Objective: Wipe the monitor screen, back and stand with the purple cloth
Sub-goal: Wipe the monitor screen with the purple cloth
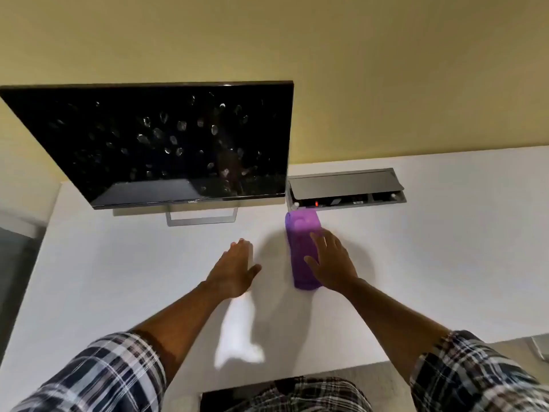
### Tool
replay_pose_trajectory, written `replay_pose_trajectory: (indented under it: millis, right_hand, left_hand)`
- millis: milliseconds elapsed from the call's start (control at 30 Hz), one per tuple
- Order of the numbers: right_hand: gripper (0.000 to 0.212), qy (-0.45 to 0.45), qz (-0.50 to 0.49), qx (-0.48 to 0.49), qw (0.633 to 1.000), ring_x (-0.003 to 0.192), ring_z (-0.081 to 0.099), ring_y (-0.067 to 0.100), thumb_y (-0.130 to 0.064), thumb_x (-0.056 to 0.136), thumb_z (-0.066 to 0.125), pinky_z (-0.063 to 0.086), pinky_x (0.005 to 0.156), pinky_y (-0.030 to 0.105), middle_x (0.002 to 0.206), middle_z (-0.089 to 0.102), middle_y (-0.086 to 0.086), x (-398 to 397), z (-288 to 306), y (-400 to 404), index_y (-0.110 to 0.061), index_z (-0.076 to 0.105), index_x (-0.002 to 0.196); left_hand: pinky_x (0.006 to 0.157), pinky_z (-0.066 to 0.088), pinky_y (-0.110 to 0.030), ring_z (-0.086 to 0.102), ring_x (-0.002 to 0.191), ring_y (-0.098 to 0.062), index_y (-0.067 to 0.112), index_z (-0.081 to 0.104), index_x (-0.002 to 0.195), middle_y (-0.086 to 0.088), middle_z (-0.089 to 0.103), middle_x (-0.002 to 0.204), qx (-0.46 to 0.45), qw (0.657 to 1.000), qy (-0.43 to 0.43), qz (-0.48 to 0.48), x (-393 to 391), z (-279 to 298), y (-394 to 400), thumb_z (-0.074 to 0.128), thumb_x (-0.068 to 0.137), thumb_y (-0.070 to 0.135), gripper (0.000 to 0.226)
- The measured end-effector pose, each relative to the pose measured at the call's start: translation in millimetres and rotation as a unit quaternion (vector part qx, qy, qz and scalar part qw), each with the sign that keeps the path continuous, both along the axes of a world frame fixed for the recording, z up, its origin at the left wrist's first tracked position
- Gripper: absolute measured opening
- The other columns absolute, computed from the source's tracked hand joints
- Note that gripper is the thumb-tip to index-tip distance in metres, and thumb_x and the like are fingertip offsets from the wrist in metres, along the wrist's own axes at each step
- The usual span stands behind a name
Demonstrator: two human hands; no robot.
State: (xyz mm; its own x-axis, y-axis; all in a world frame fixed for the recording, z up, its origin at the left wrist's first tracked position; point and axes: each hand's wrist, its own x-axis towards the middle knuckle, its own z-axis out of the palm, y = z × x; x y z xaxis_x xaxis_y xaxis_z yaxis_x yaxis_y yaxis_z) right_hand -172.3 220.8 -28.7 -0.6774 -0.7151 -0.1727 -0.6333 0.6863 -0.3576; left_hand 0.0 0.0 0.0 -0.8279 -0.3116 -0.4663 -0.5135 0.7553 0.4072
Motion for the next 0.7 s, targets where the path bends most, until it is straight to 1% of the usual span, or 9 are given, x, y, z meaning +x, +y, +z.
replay_pose_trajectory:
  millis: [100,133,200,267,333,467,533,600,700]
  right_hand:
    - [0.07,-0.05,-0.04,0.035,0.997,0.15,0.034,0.036,-0.046,0.102,0.059,0.044,0.115,0.053,0.169,0.021,0.011,-12,-8,7,-0.021,0.029,0.161]
    - [0.069,-0.064,-0.05,0.045,0.996,0.151,0.033,0.036,-0.046,0.104,0.057,0.044,0.115,0.053,0.17,0.016,0.01,-15,-10,10,-0.023,0.028,0.162]
    - [0.064,-0.07,-0.058,0.046,0.995,0.15,0.033,0.037,-0.045,0.105,0.055,0.044,0.114,0.054,0.17,0.015,0.009,-24,-16,13,-0.026,0.03,0.161]
    - [0.06,-0.071,-0.046,0.05,0.995,0.149,0.035,0.038,-0.044,0.105,0.054,0.046,0.114,0.053,0.169,0.019,0.01,-30,-20,14,-0.03,0.034,0.16]
    - [0.055,-0.073,-0.037,0.059,0.995,0.145,0.04,0.037,-0.043,0.106,0.054,0.048,0.112,0.052,0.165,0.027,0.011,-35,-25,15,-0.032,0.038,0.157]
    - [0.05,-0.084,-0.041,0.036,0.995,0.132,0.051,0.031,-0.042,0.105,0.054,0.052,0.106,0.044,0.149,0.049,0.009,-37,-32,12,-0.028,0.045,0.153]
    - [0.049,-0.092,-0.063,0.013,0.994,0.127,0.053,0.029,-0.042,0.105,0.055,0.052,0.103,0.041,0.143,0.055,0.008,-38,-34,7,-0.025,0.047,0.151]
    - [0.05,-0.119,-0.108,-0.02,0.987,0.123,0.057,0.028,-0.042,0.104,0.058,0.053,0.1,0.04,0.139,0.059,0.007,-37,-35,0,-0.023,0.049,0.149]
    - [0.06,-0.174,-0.177,-0.071,0.966,0.115,0.065,0.026,-0.039,0.098,0.07,0.056,0.096,0.039,0.132,0.066,0.006,-37,-34,-7,-0.02,0.046,0.15]
  left_hand:
    - [0.126,0.01,-0.035,0.003,0.156,-0.023,0.014,0.008,0.162,-0.006,0.001,0.17,0.046,0.999,-0.014,0.004,-21,-17,18,0.041,0.105,0.046,0.073]
    - [0.126,0.011,-0.035,0.002,0.156,-0.021,0.017,0.008,0.162,-0.004,0.0,0.17,0.06,0.998,-0.013,0.003,-28,-21,26,0.041,0.105,0.046,0.072]
    - [0.125,0.017,-0.039,0.004,0.156,-0.022,0.022,0.01,0.162,-0.001,-0.003,0.17,0.065,0.998,-0.005,-0.012,-42,-31,38,0.043,0.105,0.044,0.07]
    - [0.123,0.024,-0.041,0.009,0.156,-0.028,0.024,0.013,0.162,-0.002,-0.002,0.17,0.051,0.998,0.013,-0.038,-54,-33,46,0.046,0.104,0.041,0.068]
    - [0.119,0.029,-0.042,0.012,0.155,-0.032,0.027,0.016,0.161,-0.002,0.0,0.17,0.038,0.997,0.02,-0.06,-65,-36,54,0.05,0.103,0.04,0.069]
    - [0.119,0.03,-0.045,0.014,0.154,-0.034,0.026,0.015,0.161,-0.001,0.004,0.17,0.03,0.997,-0.017,-0.075,-81,-47,63,0.05,0.102,0.042,0.071]
    - [0.121,0.029,-0.046,0.015,0.154,-0.035,0.025,0.013,0.162,-0.001,0.008,0.17,0.031,0.996,-0.034,-0.077,-84,-55,65,0.049,0.101,0.046,0.073]
    - [0.121,0.027,-0.047,0.015,0.154,-0.036,0.025,0.011,0.162,-0.001,0.01,0.169,0.037,0.996,-0.04,-0.077,-84,-60,68,0.048,0.101,0.047,0.074]
    - [0.123,0.021,-0.047,0.01,0.155,-0.035,0.025,0.009,0.162,0.0,0.008,0.169,0.049,0.995,-0.056,-0.067,-85,-61,72,0.047,0.103,0.047,0.073]
